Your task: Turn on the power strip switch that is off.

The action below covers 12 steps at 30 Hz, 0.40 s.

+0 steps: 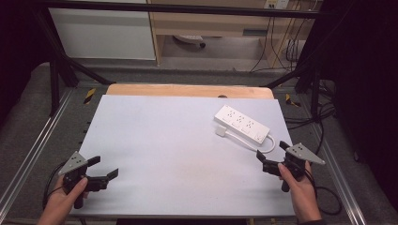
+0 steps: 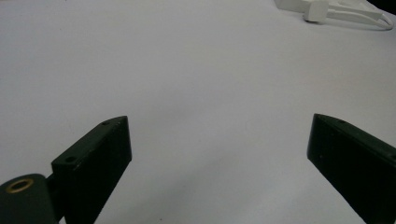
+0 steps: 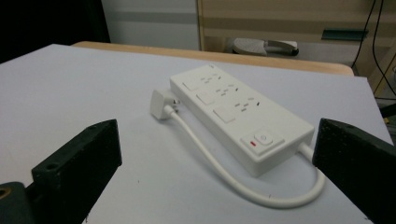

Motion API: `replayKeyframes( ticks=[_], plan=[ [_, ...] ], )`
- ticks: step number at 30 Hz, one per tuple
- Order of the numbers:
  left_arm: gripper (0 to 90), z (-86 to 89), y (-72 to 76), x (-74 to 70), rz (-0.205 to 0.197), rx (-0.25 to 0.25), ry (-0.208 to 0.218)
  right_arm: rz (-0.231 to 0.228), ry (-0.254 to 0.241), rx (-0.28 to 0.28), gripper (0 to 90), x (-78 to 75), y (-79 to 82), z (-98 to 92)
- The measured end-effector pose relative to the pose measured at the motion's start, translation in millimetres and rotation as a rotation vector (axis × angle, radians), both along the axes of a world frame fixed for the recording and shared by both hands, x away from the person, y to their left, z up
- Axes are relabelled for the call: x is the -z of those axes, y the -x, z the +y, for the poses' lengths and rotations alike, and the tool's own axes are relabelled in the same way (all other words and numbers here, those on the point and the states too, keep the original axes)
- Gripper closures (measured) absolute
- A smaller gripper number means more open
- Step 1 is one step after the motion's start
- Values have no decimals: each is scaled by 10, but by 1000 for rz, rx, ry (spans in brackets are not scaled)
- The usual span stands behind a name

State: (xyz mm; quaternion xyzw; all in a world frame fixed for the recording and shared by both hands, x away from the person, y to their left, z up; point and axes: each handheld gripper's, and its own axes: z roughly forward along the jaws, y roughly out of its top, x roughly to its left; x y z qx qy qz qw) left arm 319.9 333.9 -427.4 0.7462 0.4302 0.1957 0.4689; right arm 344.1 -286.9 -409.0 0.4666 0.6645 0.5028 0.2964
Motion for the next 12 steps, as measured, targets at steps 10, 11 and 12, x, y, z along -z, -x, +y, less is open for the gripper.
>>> replayKeyframes(
  ticks=[10,11,12],
  plan=[
    [66,-3,-4,-1,-3,4,-9,201,99,-23,29,458,-74,117],
    [66,-5,-5,-2,-4,5,-7,224,118,-22,32,485,-85,127],
    [66,-7,-5,-3,-4,6,-7,250,144,-14,35,503,-109,132]
  ],
)
